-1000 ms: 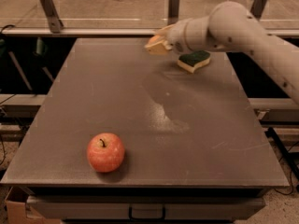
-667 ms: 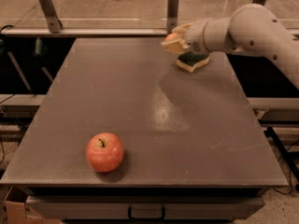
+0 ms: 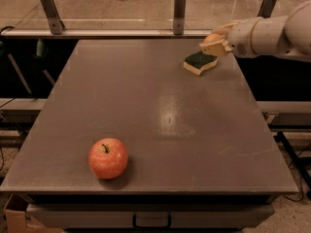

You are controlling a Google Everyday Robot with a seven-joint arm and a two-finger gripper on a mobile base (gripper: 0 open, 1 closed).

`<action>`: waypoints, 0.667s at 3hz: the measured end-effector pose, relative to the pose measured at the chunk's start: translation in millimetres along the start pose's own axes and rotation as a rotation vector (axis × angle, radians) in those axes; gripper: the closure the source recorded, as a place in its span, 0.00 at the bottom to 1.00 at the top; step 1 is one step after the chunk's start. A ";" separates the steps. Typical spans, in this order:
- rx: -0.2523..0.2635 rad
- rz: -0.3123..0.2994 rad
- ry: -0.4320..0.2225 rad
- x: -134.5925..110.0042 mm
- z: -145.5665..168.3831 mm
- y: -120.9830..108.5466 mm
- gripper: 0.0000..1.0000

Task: Move orange near sponge

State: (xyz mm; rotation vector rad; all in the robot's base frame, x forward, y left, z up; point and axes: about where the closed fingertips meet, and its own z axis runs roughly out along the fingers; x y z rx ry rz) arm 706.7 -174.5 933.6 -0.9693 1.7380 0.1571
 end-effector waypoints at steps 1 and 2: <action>-0.059 0.022 0.015 22.6 -15.6 5.1 1.00; -0.122 0.041 0.005 42.7 -9.3 14.3 1.00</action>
Offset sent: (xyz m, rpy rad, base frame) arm -0.0233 -0.0249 -0.0659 0.0700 0.1317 0.1394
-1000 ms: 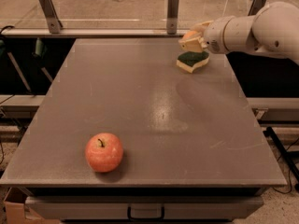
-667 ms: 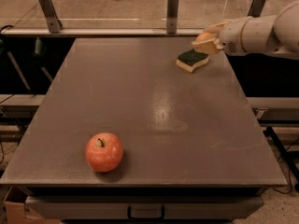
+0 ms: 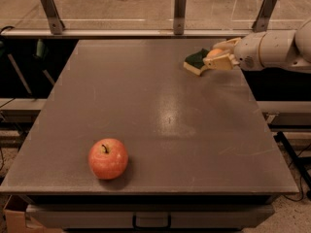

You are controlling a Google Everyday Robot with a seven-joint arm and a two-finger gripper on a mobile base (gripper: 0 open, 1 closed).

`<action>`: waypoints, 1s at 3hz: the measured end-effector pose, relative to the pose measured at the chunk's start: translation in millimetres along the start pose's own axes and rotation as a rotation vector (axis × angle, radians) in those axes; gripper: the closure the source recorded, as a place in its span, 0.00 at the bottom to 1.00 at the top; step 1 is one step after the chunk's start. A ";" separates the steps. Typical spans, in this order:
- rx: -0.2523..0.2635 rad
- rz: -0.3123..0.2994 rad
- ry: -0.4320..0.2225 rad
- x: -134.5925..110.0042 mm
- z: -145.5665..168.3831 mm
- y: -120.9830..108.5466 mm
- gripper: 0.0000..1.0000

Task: Move orange near sponge

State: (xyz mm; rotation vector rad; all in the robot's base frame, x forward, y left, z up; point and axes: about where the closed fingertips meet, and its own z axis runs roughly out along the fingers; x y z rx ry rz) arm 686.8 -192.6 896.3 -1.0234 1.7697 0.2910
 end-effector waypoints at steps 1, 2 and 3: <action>-0.029 0.002 -0.017 16.0 15.8 -2.2 1.00; -0.027 0.003 -0.013 30.0 22.7 -7.1 0.83; -0.020 0.008 -0.012 38.8 24.4 -8.1 0.59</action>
Offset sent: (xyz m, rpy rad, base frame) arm 0.0240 -0.0190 -0.0484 0.0093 0.0039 0.0095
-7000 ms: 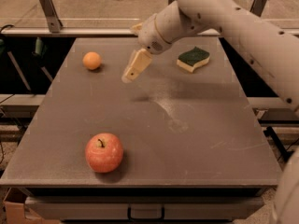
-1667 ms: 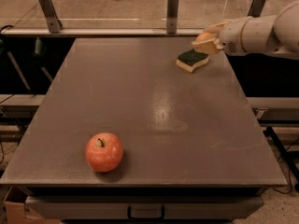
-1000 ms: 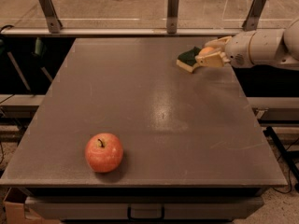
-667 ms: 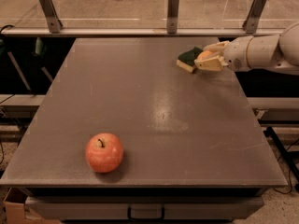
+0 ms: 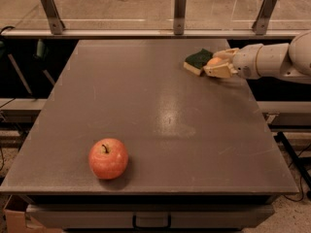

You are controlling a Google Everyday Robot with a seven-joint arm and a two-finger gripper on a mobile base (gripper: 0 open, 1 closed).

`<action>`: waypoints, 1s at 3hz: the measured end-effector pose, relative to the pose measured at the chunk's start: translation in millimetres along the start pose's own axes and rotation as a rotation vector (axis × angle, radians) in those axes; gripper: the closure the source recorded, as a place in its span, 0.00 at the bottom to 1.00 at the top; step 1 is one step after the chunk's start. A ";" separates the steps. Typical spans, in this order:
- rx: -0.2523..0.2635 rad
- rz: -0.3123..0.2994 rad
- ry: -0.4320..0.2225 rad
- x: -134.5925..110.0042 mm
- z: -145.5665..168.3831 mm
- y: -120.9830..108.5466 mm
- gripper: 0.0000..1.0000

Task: Move orange near sponge

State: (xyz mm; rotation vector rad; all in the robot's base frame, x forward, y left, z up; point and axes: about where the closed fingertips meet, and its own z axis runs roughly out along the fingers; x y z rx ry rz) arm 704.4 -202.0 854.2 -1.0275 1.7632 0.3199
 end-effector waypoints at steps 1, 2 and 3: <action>0.000 0.000 -0.007 1.9 3.6 0.9 0.37; -0.006 -0.003 -0.016 -0.4 9.8 1.7 0.13; -0.007 -0.021 -0.031 -11.5 12.2 0.6 0.00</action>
Offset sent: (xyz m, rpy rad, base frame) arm 0.0080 0.0074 -0.0025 0.0155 -0.0186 0.0107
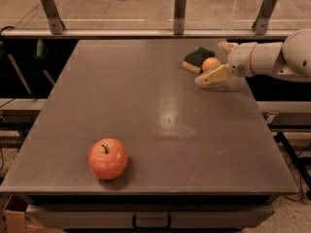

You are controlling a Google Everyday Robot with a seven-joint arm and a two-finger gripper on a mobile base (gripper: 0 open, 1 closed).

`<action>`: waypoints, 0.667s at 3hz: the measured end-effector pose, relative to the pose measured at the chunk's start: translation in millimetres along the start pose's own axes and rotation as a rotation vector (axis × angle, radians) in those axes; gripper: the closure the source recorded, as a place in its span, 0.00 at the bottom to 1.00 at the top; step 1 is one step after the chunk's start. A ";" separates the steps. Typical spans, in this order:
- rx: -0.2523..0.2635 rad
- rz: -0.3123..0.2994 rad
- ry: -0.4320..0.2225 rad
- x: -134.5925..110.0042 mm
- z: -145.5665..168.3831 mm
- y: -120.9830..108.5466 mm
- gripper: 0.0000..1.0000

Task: Move orange near sponge

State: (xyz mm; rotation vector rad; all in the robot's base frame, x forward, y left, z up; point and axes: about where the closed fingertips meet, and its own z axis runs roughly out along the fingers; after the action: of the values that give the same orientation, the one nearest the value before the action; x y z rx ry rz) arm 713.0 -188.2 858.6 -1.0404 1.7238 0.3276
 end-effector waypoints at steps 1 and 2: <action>0.009 -0.026 -0.016 -14.1 -2.6 -3.0 0.00; 0.052 -0.074 -0.034 -41.7 -28.3 -8.7 0.00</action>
Offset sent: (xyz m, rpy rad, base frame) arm -0.0236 -0.0192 0.1035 -0.0550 -0.1818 -0.0343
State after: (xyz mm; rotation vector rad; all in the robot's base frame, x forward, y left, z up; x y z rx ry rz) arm 704.8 -191.6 909.0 -1.0523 1.6508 0.2504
